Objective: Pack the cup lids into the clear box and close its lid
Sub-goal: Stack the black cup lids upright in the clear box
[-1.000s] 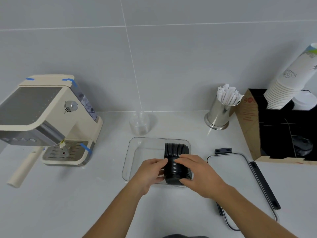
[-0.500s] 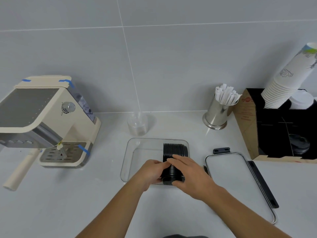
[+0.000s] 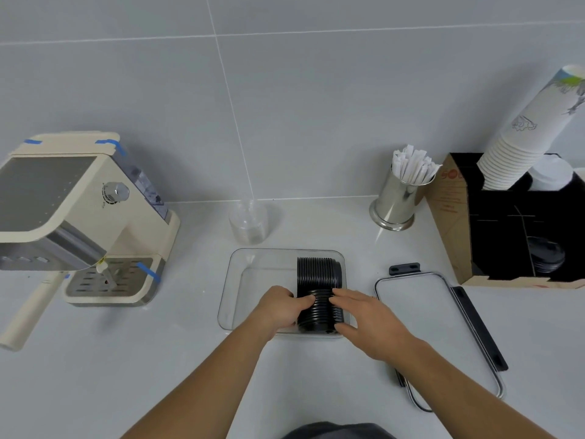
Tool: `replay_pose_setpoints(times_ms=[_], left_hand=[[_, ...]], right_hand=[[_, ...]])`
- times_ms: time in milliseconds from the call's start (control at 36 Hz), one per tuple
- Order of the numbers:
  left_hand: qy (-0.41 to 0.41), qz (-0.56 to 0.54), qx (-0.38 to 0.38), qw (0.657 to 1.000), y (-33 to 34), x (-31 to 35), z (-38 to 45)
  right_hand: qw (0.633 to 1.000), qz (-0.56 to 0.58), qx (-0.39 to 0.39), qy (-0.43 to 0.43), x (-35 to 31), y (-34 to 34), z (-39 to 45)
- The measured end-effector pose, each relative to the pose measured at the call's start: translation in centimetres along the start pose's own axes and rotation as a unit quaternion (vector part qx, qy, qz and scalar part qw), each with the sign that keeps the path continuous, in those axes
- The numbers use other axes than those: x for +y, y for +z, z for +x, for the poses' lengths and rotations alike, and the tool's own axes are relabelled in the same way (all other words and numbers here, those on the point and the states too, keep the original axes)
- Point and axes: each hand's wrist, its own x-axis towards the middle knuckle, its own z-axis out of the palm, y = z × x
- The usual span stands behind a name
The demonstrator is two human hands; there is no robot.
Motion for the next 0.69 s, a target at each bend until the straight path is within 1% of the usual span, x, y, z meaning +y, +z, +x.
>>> replay_pose_setpoints(times_ms=[194, 333, 583, 694], left_hand=[[0.015, -0.01, -0.002, 1.0, 0.2, -0.3, 0.5], [0.02, 0.005, 0.001, 1.0, 0.4, -0.3, 0.3], [0.001, 0.026, 0.0, 1.0, 0.1, 0.4, -1.4], [0.003, 0.014, -0.007, 1.0, -0.4, 0.1, -2.0]], right_hand=[[1.0, 0.001, -0.002, -0.002, 0.0, 0.4, 0.3], [1.0, 0.009, 0.009, -0.002, 0.1, 0.6, 0.3], [0.999, 0.033, 0.016, -0.005, 0.3, 0.4, 0.2], [0.999, 0.037, 0.022, -0.006, 0.3, 0.2, 0.2]])
